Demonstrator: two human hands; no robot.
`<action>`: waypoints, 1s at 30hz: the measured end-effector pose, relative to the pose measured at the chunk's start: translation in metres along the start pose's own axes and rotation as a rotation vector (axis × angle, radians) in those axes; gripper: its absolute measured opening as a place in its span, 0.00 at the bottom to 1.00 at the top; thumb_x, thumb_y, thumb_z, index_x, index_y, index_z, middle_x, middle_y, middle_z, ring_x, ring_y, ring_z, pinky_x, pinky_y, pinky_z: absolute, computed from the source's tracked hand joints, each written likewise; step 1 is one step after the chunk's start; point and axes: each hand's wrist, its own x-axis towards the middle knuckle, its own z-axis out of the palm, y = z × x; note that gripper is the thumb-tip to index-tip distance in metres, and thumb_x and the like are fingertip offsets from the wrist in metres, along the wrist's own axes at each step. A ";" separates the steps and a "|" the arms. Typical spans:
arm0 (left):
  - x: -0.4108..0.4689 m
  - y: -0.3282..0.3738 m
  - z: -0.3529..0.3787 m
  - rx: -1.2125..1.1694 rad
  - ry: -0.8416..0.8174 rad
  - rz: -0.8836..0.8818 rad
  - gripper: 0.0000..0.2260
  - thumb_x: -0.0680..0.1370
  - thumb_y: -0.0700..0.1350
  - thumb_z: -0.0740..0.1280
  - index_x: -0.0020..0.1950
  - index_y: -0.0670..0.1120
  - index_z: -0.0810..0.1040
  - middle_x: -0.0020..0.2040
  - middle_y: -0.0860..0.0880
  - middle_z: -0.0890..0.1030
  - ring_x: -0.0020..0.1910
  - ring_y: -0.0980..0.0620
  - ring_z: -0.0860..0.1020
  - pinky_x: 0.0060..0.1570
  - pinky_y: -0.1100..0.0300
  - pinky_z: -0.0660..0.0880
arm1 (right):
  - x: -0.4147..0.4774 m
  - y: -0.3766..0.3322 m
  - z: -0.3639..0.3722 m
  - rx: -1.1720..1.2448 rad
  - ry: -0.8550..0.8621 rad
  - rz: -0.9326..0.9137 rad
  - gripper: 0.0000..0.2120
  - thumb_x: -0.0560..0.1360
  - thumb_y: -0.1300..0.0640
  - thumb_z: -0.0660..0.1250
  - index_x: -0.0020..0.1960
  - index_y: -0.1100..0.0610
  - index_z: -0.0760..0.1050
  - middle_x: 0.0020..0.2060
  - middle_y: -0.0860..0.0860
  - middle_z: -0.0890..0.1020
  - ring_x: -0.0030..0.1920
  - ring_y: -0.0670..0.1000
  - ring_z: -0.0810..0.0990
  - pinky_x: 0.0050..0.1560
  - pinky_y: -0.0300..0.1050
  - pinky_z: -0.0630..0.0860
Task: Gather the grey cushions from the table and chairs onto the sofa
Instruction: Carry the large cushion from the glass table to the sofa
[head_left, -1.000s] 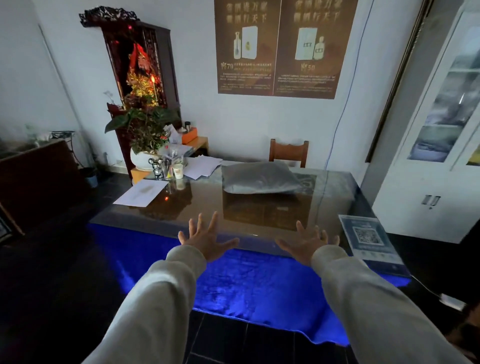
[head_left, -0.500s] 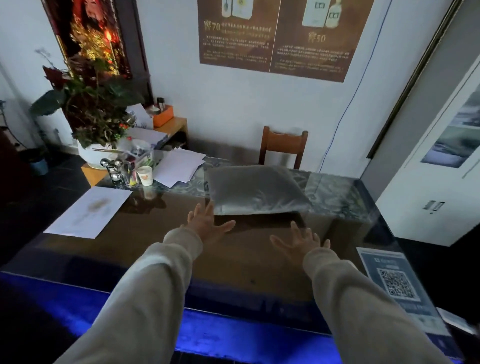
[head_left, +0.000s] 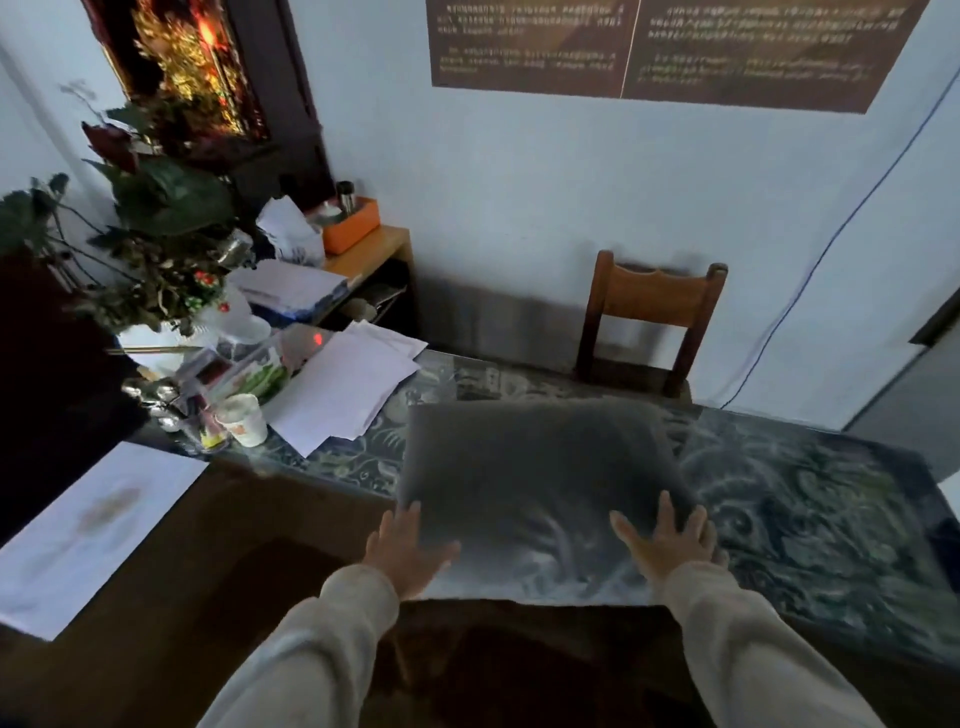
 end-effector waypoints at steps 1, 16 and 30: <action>-0.003 0.001 0.001 -0.020 -0.011 -0.028 0.45 0.78 0.68 0.62 0.84 0.50 0.43 0.84 0.41 0.49 0.81 0.38 0.52 0.77 0.43 0.57 | -0.001 0.002 -0.008 0.009 0.021 -0.007 0.52 0.67 0.18 0.40 0.83 0.43 0.36 0.83 0.57 0.39 0.82 0.60 0.41 0.79 0.62 0.43; 0.107 0.024 0.030 -0.432 0.259 -0.288 0.66 0.53 0.86 0.61 0.83 0.54 0.46 0.78 0.44 0.65 0.75 0.37 0.66 0.70 0.38 0.67 | 0.121 -0.011 0.015 0.358 0.253 0.180 0.61 0.58 0.11 0.51 0.81 0.45 0.53 0.76 0.60 0.68 0.75 0.65 0.66 0.72 0.68 0.60; -0.132 -0.169 0.032 -0.873 0.501 -0.652 0.56 0.57 0.74 0.76 0.77 0.49 0.63 0.70 0.43 0.74 0.66 0.37 0.75 0.63 0.40 0.75 | -0.067 -0.077 0.095 0.557 0.078 -0.204 0.34 0.74 0.29 0.64 0.67 0.54 0.74 0.58 0.59 0.82 0.61 0.65 0.79 0.62 0.58 0.72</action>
